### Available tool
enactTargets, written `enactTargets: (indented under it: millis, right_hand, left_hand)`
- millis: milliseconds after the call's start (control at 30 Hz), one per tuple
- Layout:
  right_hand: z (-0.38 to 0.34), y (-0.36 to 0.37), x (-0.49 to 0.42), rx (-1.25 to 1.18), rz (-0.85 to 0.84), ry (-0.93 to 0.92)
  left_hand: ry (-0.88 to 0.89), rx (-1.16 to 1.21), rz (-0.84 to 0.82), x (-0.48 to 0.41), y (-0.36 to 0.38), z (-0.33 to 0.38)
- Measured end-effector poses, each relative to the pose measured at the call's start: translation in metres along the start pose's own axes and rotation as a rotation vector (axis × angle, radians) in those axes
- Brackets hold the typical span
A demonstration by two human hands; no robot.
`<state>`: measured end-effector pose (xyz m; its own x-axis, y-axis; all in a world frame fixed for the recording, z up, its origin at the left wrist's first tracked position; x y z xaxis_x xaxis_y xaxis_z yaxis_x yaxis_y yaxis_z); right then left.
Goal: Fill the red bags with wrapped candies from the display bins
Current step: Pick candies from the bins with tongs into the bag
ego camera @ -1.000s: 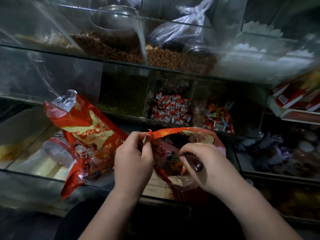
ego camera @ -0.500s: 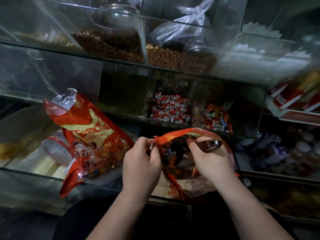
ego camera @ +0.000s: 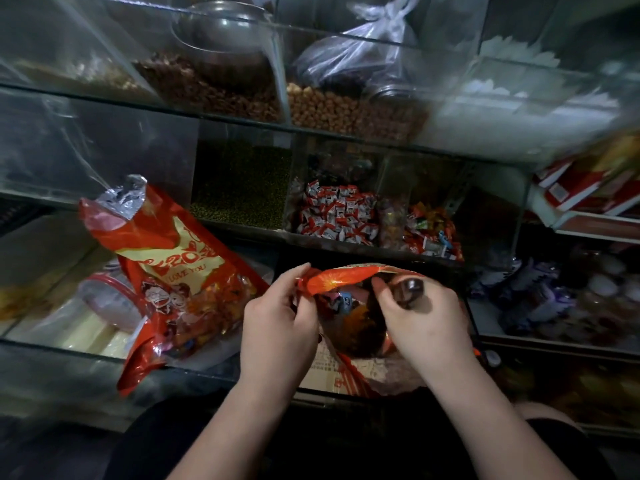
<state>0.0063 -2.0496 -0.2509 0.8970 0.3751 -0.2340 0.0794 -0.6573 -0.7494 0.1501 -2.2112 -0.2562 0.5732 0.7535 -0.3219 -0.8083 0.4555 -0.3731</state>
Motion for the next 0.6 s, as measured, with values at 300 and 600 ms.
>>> enactTargets:
  millis: [300, 600]
  right_hand:
    - [0.02, 0.018, 0.004, -0.275, 0.16, 0.249]
    - [0.028, 0.042, 0.013, -0.812, -0.016, 0.487]
  left_hand:
    - [-0.103, 0.064, -0.025, -0.008, 0.006, 0.005]
    - [-0.081, -0.021, 0.054, -0.009, -0.013, -0.004]
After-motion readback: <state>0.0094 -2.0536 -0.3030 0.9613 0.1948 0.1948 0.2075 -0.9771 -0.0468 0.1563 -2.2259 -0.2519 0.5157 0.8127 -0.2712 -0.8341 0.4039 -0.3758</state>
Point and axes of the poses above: each hand's wrist, its own x-axis away from the middle knuckle, its own y-axis out of the palm, z = x × y, the point moved 6 cm from there along -x, towards the middle knuckle, and after that the axes turned 1 degree about -y, right-handed, at the moved point
